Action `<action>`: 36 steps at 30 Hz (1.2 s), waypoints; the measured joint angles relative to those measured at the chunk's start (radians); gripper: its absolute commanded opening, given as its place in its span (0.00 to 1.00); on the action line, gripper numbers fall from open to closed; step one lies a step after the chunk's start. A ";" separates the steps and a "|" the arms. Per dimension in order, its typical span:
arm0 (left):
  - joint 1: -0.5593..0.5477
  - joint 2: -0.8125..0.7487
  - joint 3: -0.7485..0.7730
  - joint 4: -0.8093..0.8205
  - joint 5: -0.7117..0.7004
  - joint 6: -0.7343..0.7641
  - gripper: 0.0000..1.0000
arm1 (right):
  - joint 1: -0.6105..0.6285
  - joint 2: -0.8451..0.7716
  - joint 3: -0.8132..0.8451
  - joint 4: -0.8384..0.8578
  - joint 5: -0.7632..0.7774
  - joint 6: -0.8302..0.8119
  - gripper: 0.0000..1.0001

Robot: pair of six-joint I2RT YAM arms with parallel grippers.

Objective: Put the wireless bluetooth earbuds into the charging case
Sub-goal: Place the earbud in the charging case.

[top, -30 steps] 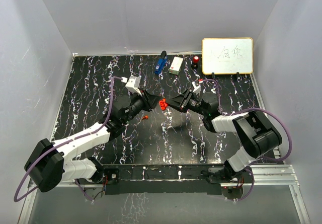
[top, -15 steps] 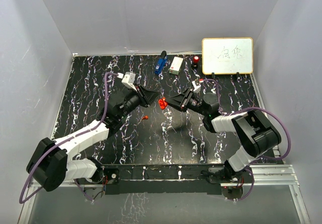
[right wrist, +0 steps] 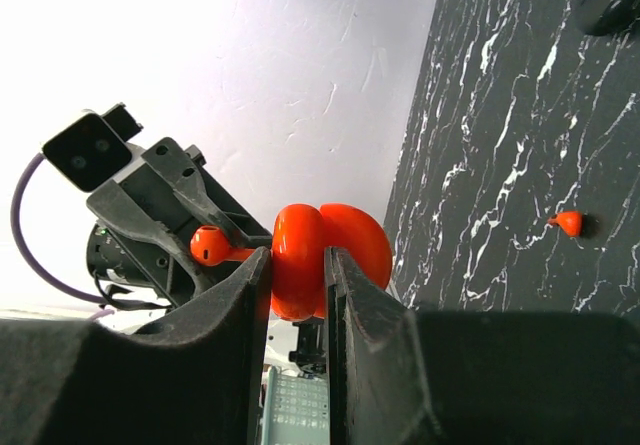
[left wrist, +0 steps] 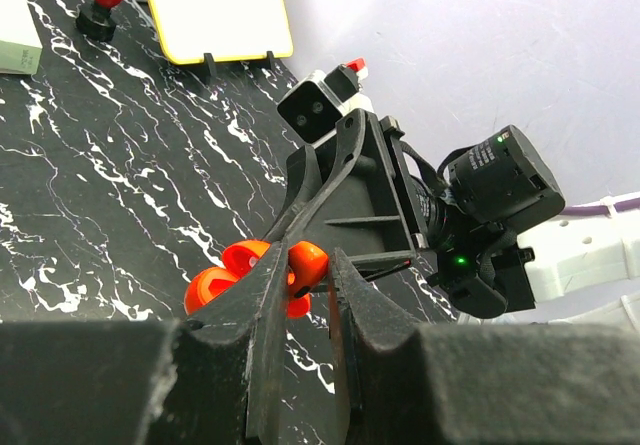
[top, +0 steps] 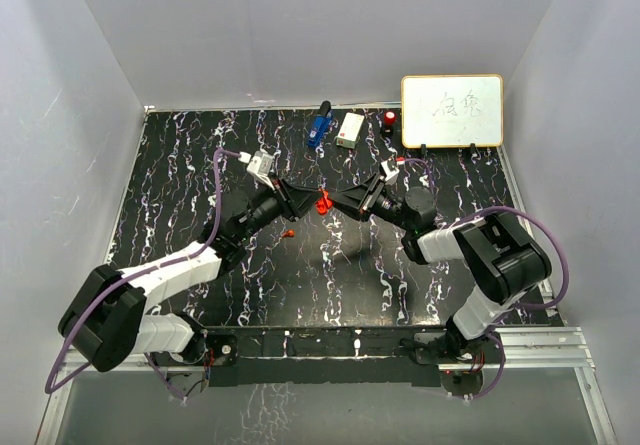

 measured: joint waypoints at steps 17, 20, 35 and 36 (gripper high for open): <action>0.000 0.013 -0.034 0.100 -0.009 0.019 0.00 | 0.000 0.051 -0.014 0.127 0.002 0.101 0.06; 0.000 0.026 -0.039 0.113 -0.009 0.022 0.00 | 0.000 0.051 -0.014 0.130 0.004 0.109 0.06; 0.000 0.059 -0.042 0.151 -0.024 0.028 0.00 | 0.000 0.051 -0.032 0.134 0.030 0.127 0.06; 0.000 0.061 -0.042 0.151 -0.024 0.028 0.00 | 0.000 0.051 -0.032 0.134 0.032 0.128 0.06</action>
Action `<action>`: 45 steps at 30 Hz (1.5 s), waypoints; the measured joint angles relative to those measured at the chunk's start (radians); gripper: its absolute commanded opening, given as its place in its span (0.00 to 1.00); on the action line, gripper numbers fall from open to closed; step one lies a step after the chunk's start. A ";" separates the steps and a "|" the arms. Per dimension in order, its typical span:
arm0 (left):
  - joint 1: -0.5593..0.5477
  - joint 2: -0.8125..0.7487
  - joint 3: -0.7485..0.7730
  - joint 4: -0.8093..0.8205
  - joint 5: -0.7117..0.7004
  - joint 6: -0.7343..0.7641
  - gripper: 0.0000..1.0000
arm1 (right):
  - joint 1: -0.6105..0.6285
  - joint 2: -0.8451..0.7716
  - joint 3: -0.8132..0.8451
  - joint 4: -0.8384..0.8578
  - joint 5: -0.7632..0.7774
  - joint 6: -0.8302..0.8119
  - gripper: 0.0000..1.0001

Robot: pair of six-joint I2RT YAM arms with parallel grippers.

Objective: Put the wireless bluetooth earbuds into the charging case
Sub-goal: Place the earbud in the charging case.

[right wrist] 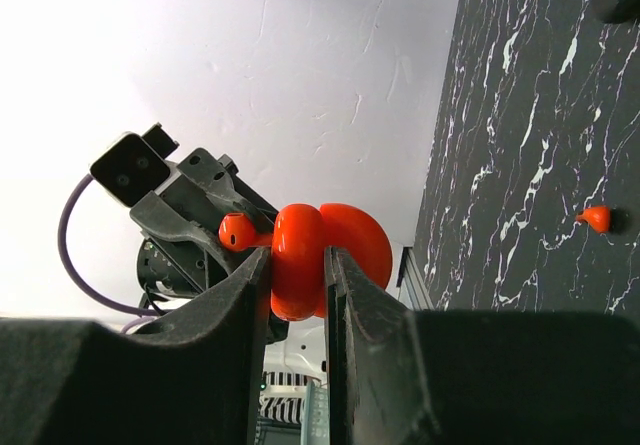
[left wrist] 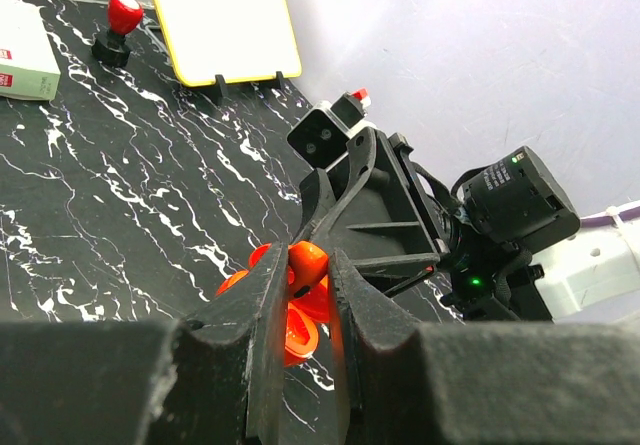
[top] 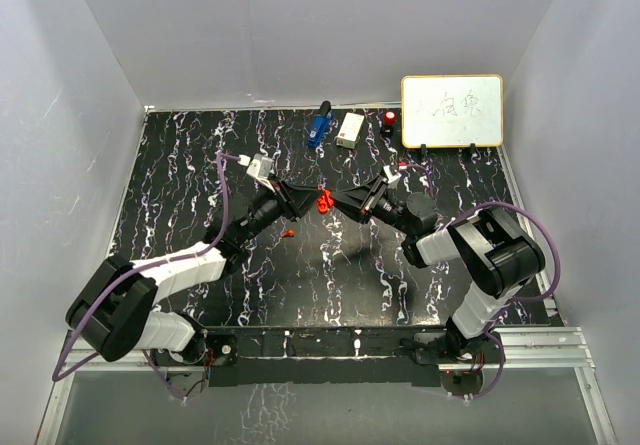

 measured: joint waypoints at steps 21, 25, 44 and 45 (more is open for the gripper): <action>0.000 0.019 -0.031 0.048 -0.003 0.003 0.00 | 0.000 0.000 0.000 0.008 0.006 0.007 0.05; 0.000 0.029 -0.031 0.061 -0.003 0.003 0.00 | 0.000 0.000 0.000 0.008 0.006 0.006 0.05; 0.000 0.044 -0.031 0.077 -0.003 -0.001 0.00 | 0.000 0.014 0.000 0.023 0.006 0.011 0.05; 0.000 0.044 -0.031 0.077 -0.003 -0.001 0.00 | 0.000 0.014 0.000 0.023 0.006 0.011 0.05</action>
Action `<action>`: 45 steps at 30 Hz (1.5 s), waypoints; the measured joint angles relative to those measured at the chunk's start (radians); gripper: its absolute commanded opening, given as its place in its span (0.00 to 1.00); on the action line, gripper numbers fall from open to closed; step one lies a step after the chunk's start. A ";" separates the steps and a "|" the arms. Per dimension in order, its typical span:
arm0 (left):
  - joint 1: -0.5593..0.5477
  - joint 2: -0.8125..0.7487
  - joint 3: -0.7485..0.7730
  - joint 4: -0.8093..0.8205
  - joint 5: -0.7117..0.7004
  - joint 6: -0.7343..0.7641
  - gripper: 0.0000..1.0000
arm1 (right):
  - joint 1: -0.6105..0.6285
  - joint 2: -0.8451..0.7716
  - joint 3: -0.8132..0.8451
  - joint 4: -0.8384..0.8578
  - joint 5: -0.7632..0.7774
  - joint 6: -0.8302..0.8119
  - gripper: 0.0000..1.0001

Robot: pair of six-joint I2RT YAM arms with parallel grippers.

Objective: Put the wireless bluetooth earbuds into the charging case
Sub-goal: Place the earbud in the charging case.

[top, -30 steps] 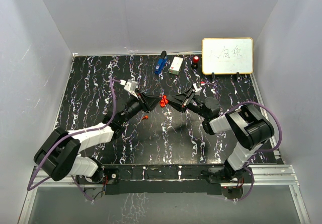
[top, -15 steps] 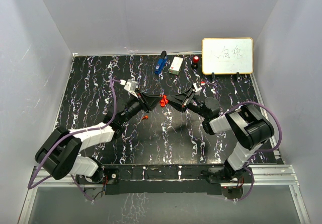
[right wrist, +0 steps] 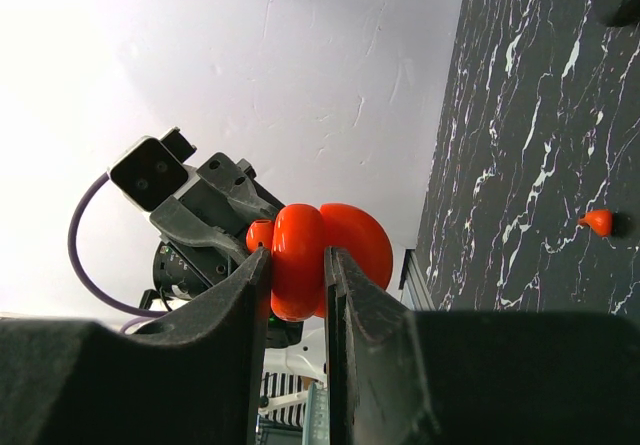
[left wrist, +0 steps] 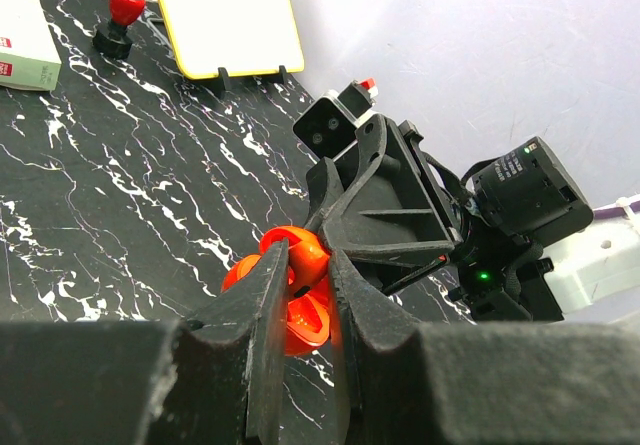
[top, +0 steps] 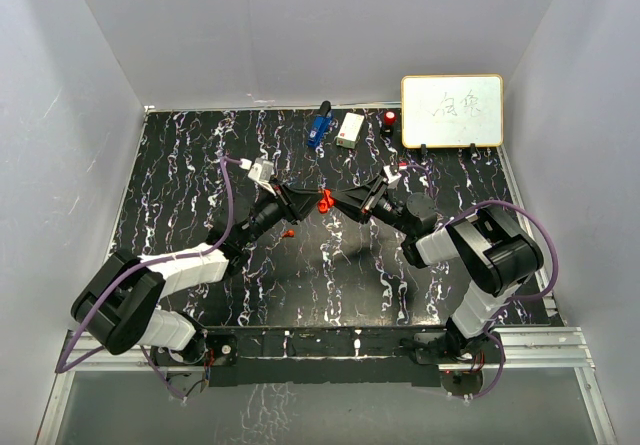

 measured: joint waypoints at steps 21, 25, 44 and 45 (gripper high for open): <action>-0.002 0.015 0.000 -0.004 -0.002 0.005 0.00 | 0.000 0.000 0.000 0.018 0.000 0.006 0.05; -0.003 0.025 0.000 -0.002 -0.005 0.005 0.00 | 0.000 0.000 0.000 0.016 0.000 0.006 0.05; -0.007 -0.033 0.001 -0.072 -0.060 0.042 0.51 | 0.000 0.001 -0.002 0.023 0.000 0.014 0.05; -0.007 -0.044 0.002 -0.084 -0.064 0.047 0.53 | 0.000 0.001 -0.002 0.023 0.000 0.014 0.05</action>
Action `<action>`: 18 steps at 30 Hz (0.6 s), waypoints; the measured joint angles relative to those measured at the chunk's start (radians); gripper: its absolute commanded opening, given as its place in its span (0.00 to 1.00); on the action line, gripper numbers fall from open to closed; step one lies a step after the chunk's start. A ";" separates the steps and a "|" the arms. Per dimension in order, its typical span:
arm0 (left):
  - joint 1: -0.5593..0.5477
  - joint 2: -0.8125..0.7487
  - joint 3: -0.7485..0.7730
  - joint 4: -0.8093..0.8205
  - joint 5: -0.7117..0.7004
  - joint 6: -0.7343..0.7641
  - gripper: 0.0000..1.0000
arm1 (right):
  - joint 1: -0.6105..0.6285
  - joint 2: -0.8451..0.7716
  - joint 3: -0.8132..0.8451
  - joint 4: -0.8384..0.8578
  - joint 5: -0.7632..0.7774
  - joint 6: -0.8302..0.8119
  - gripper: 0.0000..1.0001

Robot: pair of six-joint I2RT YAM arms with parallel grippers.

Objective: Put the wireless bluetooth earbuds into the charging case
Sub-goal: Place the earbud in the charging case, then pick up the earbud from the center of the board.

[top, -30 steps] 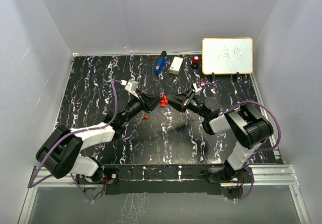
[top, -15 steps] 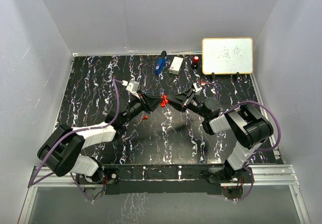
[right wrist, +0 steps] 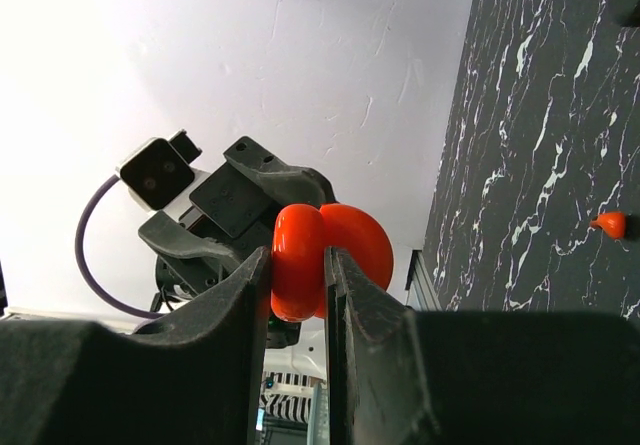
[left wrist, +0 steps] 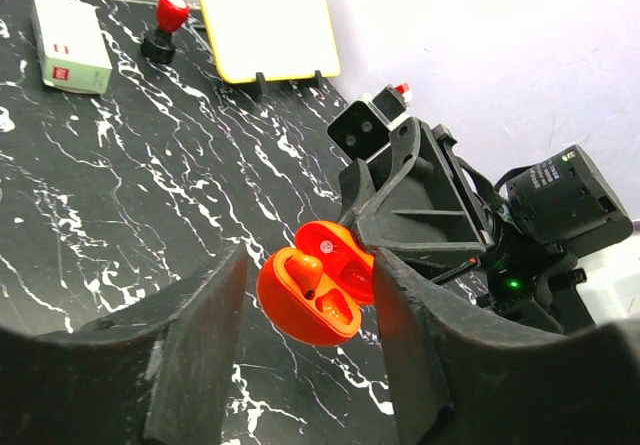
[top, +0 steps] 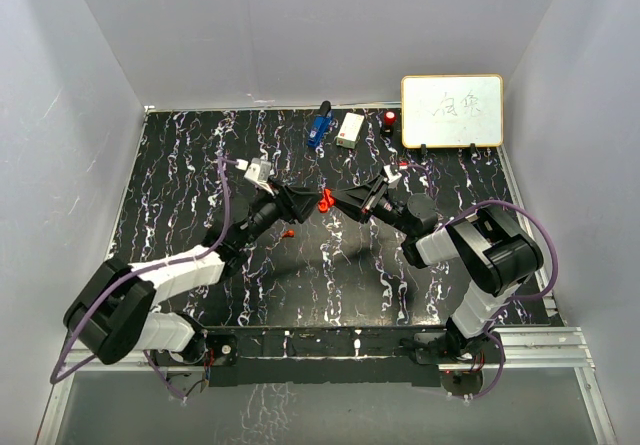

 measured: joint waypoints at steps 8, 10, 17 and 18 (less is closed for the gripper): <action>0.000 -0.226 0.001 -0.222 -0.106 0.053 0.57 | -0.002 0.000 0.000 0.001 0.000 0.002 0.04; 0.000 -0.294 0.003 -0.314 -0.147 0.075 0.57 | -0.003 0.000 0.000 -0.003 0.000 -0.006 0.04; 0.000 -0.283 0.025 -0.606 -0.236 0.132 0.56 | -0.016 -0.014 0.000 -0.104 0.003 -0.098 0.04; -0.001 -0.249 0.039 -0.640 -0.242 0.137 0.56 | -0.018 -0.030 0.000 -0.148 0.007 -0.125 0.04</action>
